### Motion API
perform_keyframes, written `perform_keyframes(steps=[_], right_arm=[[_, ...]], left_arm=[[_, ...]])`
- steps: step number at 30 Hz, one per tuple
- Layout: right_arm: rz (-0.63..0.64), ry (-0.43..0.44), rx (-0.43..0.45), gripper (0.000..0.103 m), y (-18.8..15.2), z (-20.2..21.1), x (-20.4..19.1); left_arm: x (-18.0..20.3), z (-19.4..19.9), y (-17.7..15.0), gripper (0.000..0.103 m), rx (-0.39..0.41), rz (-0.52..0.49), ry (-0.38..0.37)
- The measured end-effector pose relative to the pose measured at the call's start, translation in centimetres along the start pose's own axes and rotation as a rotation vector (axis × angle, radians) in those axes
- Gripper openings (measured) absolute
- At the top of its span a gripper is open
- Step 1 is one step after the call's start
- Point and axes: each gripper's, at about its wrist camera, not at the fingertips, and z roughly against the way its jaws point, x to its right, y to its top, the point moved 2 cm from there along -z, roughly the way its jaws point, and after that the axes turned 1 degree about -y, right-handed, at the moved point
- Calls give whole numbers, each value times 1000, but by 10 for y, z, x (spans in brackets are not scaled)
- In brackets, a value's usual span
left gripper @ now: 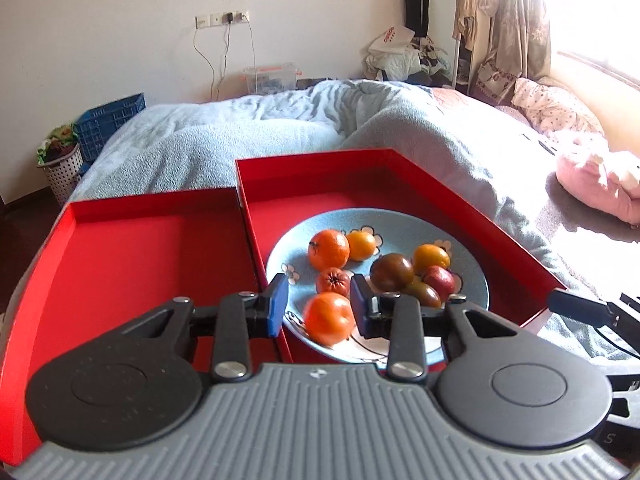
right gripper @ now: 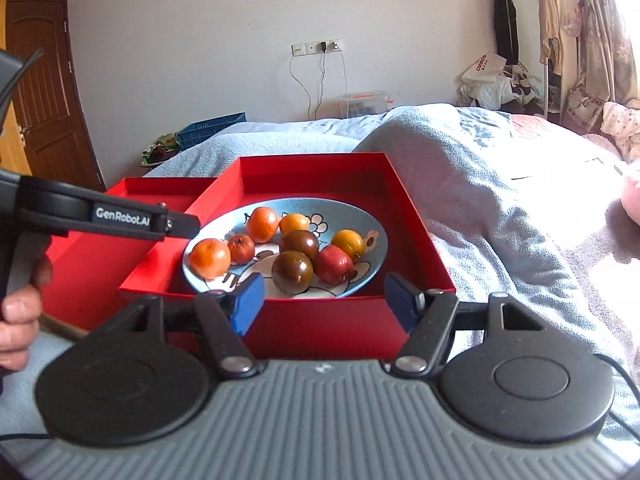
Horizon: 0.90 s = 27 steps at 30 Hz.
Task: Organize fruits
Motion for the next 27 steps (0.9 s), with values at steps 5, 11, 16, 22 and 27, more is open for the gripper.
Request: perform_keyframes(steps=[5,11,16,22,27], right_arm=[[-4,16,12,69,-1,2,1],[2,18,11,69,-4,2,1],[-14,20,0,69,-3,8,1],[-71,12,-29,69,-4,21,4],[-89,11,-48,69,-6,34,0]], left_arm=[[13,0,-3,37,5,-50,-48],[19,-4,-14,37,-55,-4,-81],[27,7,-24,44,-64,-4,-78],[29,25,-30,83,-64,4,7],[20,36,-37,100,-80,47,35]])
